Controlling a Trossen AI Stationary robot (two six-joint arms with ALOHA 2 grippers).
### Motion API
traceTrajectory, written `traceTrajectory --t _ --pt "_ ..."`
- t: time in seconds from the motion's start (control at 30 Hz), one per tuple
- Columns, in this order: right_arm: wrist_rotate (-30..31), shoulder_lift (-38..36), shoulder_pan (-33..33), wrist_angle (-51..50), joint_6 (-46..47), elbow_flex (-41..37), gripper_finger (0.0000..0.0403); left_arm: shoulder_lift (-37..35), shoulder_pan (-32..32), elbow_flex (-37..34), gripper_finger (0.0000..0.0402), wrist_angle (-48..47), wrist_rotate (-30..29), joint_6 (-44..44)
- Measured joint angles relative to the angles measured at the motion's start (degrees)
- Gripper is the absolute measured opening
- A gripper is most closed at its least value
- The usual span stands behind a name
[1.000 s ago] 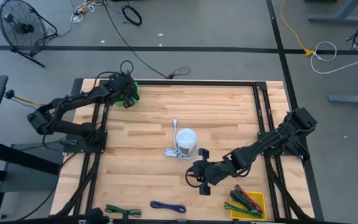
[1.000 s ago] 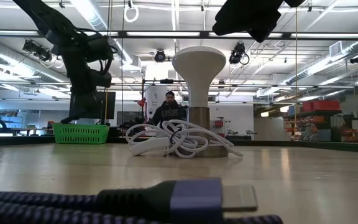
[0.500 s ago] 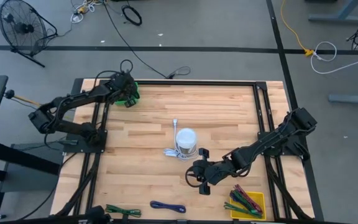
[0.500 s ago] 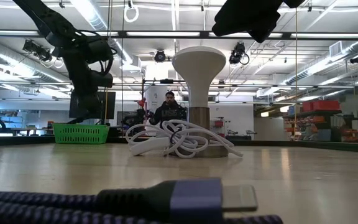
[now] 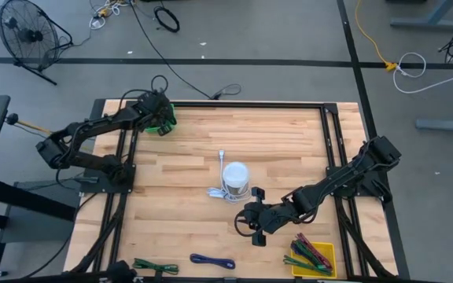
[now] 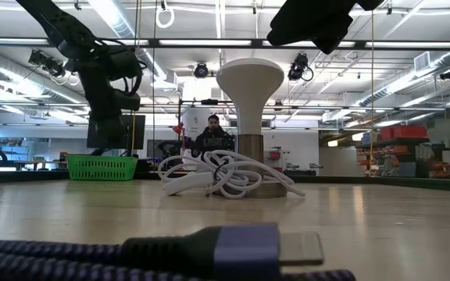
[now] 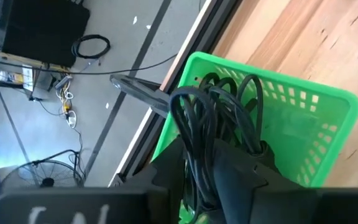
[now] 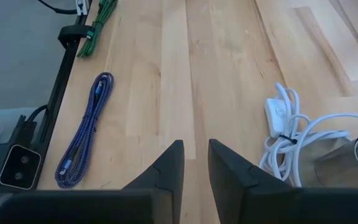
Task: Pick & Place USB Port
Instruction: Put the plain black charger cable into the green basket, then put the green black charger cable into the yellow basket
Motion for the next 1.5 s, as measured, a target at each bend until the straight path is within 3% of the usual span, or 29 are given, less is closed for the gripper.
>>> traceTrajectory --t 0.37,0.5,0.67,0.8,1.03,1.33,1.5 --pt "0.0 -0.02 -0.02 0.0 -0.02 0.0 0.0075 -0.02 0.07 0.0 0.0154 -1.41 -2.2 -2.69" --pt "0.01 -0.02 -0.02 0.0 -0.02 0.0 0.0075 -0.29 0.05 0.0 0.016 -1.07 -6.83 -3.71" --pt "0.69 -0.02 0.0 0.0 -0.04 0.0 0.0075 -2.63 -1.13 0.0 0.016 -3.0 -5.97 -3.58" --pt "1.43 -0.04 -0.02 0.0 -0.06 0.0 0.0075 -6.8 -3.65 0.0 0.016 -5.9 0.79 -5.15" --pt "1.51 -0.04 -0.17 0.02 -0.04 0.0 0.0075 -15.87 -10.7 0.02 0.016 -14.0 19.49 -16.31" --pt "1.95 -0.07 -0.33 0.07 -0.02 0.0 0.0075 -23.85 -21.22 0.02 0.016 -12.62 42.21 -33.15" --pt "1.95 -0.07 -0.33 0.07 -0.02 0.0 0.0075 -25.15 -29.49 0.02 0.016 -12.67 45.06 -40.32"
